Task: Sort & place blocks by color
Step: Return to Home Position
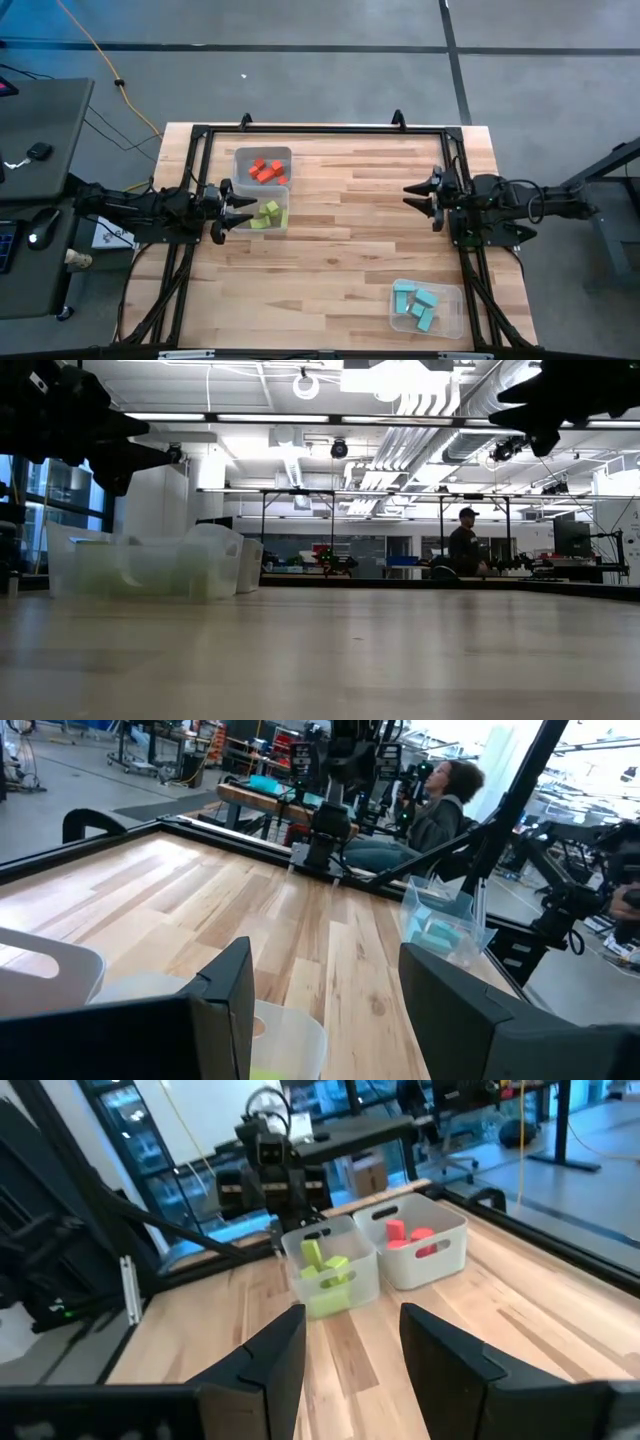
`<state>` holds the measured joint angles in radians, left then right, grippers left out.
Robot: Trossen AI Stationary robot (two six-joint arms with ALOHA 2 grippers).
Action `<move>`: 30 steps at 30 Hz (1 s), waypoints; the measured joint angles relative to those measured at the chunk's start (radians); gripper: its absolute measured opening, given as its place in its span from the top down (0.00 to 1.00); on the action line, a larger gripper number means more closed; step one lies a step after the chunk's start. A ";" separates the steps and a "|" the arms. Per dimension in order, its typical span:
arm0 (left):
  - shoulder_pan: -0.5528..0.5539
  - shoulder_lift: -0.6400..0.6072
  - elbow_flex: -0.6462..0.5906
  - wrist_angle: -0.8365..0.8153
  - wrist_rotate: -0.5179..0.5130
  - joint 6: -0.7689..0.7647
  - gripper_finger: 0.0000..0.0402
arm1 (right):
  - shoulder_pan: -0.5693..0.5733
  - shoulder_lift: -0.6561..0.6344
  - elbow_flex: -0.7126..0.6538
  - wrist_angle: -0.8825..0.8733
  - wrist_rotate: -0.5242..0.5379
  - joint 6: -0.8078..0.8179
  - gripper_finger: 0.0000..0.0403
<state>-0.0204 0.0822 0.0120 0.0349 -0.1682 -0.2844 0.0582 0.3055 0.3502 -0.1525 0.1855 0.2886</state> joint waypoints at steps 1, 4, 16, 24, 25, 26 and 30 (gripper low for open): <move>0.000 0.000 0.000 0.000 0.000 0.000 0.57 | 0.000 -0.022 -0.012 0.000 -0.005 -0.001 0.62; 0.000 0.000 0.000 0.000 0.000 0.000 0.57 | 0.000 -0.088 -0.043 0.003 -0.015 -0.015 0.62; 0.000 0.000 0.000 0.000 0.002 0.000 0.57 | 0.000 -0.300 -0.183 0.006 -0.048 0.000 0.62; 0.000 -0.001 0.000 0.000 0.002 0.000 0.57 | 0.002 -0.297 -0.274 0.031 -0.039 0.058 0.62; 0.000 -0.001 0.000 0.000 0.002 0.000 0.57 | 0.002 -0.297 -0.288 0.037 -0.039 0.068 0.62; 0.000 -0.001 0.000 0.000 0.002 0.000 0.57 | 0.002 -0.293 -0.292 0.055 -0.040 0.071 0.62; 0.000 -0.001 0.000 0.000 0.002 0.000 0.57 | 0.002 -0.287 -0.296 0.064 -0.024 0.071 0.62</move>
<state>-0.0204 0.0811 0.0120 0.0349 -0.1661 -0.2845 0.0601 0.0185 0.0544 -0.0886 0.1611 0.3601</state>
